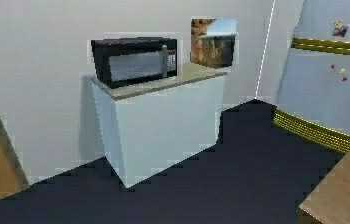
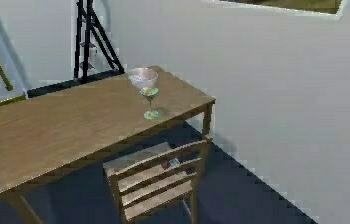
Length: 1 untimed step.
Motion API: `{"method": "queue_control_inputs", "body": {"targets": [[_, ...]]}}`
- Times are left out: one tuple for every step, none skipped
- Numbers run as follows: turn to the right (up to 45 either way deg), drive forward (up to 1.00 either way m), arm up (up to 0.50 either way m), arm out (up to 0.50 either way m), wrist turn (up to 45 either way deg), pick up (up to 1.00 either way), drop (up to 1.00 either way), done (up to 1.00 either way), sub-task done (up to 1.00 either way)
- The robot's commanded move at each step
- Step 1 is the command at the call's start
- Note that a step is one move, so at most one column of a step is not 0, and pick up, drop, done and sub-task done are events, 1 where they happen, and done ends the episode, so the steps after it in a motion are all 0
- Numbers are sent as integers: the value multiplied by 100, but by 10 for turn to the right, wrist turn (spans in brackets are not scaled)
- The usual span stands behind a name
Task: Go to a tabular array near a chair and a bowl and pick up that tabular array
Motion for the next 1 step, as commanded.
{"method": "queue_control_inputs", "body": {"targets": [[0, 85, 0, 0, 0, 0, 0, 0, 0]]}}
